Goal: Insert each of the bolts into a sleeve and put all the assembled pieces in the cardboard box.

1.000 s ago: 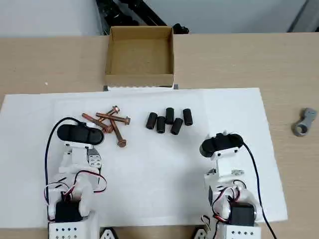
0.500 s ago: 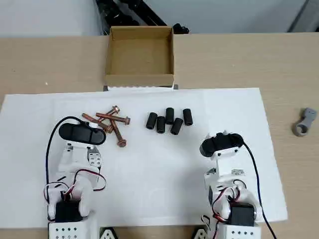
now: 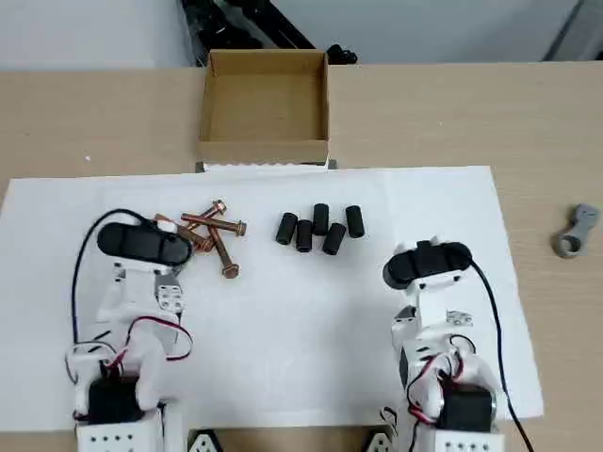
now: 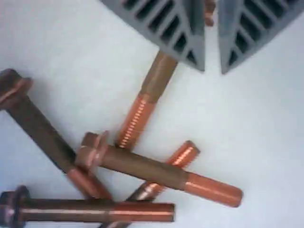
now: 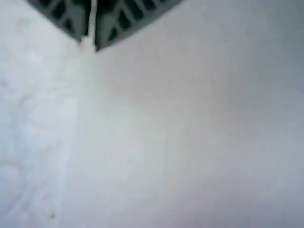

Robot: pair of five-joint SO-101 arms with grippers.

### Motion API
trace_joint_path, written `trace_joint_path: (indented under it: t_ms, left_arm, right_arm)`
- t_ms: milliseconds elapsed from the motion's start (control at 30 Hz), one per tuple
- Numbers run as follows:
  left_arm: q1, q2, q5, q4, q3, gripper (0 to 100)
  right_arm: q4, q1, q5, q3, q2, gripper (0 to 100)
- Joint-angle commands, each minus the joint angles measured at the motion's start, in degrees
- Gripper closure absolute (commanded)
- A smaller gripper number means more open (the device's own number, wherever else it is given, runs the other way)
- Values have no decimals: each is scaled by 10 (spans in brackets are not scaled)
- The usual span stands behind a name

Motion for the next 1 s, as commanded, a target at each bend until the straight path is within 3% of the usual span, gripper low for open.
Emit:
trace_joint_path:
  t_ms: [0, 267, 533, 700, 967]
  left_arm:
    - [-22, 105, -4, -33, -87, 995]
    - [-16, 384, -52, -23, -288, 995]
    - [47, 624, -119, 72, -499, 995]
    - [46, 775, -171, 130, -629, 995]
    - [41, 993, -127, 231, -810, 995]
  right_arm:
    - [-20, 0, 3, -60, 79, 996]
    - [-17, 0, 4, -210, 291, 995]
    - [-15, -7, 4, -309, 493, 994]
    - [-15, -50, 5, -366, 593, 994]
    - [-15, -151, 25, -442, 664, 994]
